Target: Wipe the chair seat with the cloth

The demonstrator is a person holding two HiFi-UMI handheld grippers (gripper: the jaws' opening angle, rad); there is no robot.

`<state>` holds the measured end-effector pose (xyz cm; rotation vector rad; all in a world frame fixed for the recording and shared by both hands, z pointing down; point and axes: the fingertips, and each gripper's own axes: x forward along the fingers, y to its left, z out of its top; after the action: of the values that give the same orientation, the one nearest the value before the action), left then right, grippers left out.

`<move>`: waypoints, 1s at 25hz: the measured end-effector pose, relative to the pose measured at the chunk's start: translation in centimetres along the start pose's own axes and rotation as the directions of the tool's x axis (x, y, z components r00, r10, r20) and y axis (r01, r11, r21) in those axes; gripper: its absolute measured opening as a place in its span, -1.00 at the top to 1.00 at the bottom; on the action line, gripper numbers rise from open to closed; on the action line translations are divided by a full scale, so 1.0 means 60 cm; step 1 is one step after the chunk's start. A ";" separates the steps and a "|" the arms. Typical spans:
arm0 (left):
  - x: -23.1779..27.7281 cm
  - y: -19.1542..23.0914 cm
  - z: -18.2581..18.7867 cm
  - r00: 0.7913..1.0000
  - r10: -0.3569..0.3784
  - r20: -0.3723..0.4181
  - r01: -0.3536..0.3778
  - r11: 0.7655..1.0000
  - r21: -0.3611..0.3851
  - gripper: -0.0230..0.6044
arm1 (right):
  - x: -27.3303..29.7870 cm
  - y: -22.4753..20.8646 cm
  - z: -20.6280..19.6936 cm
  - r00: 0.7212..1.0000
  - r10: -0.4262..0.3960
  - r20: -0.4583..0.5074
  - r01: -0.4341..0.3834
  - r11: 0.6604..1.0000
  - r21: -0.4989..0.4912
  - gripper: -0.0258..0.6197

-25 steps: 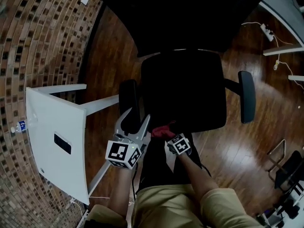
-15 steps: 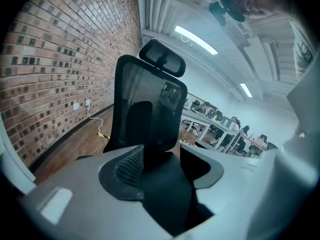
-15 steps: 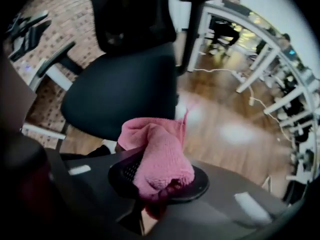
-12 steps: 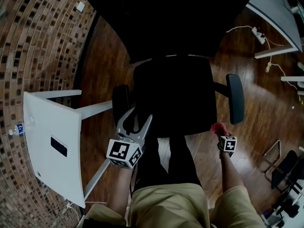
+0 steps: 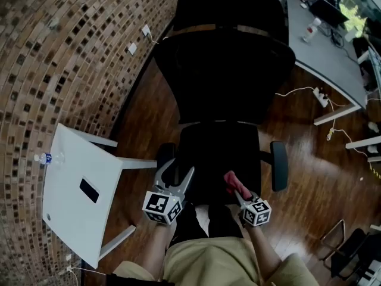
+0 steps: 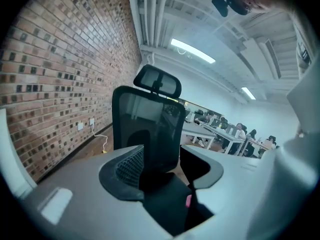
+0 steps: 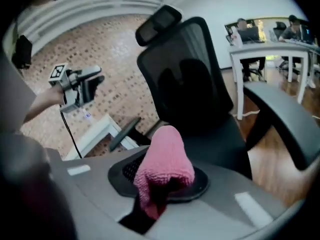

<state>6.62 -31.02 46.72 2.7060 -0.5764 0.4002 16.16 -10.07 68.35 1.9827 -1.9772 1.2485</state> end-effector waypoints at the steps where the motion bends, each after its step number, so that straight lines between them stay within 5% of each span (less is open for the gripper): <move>1: -0.012 -0.005 0.021 1.000 0.012 0.027 -0.013 1.000 0.009 0.23 | -0.004 0.036 0.057 0.997 0.035 0.067 -0.034 0.999 -0.017 0.72; 8: -0.146 -0.034 0.138 0.975 0.070 0.210 -0.087 0.994 0.071 0.24 | -0.078 0.239 0.352 0.891 0.216 0.399 -0.129 0.964 -0.233 0.70; 10: -0.185 -0.052 0.185 0.964 0.065 0.257 -0.095 0.990 0.104 0.24 | -0.120 0.292 0.422 0.859 0.237 0.454 -0.098 0.946 -0.309 0.70; 12: -0.226 -0.060 0.214 0.953 0.053 0.298 -0.093 0.988 0.121 0.24 | -0.165 0.351 0.458 0.843 0.215 0.493 0.027 0.899 -0.438 0.70; 14: -0.274 -0.059 0.223 0.941 0.035 0.335 -0.086 0.987 0.138 0.24 | -0.204 0.415 0.459 0.820 0.176 0.545 0.171 0.832 -0.527 0.70; 21: -0.442 -0.079 0.186 0.920 -0.089 0.382 0.007 0.978 0.211 0.24 | -0.298 0.489 0.332 0.755 -0.057 0.653 0.307 0.911 -0.276 0.70; 25: -0.510 -0.083 0.156 0.933 -0.137 0.333 0.064 0.973 0.222 0.23 | -0.348 0.558 0.274 0.721 -0.131 0.681 0.379 0.897 -0.228 0.70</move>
<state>-16.20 -19.98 26.55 3.0187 -0.5058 -0.0534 -1.58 -8.33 29.50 2.5800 -1.8476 0.0825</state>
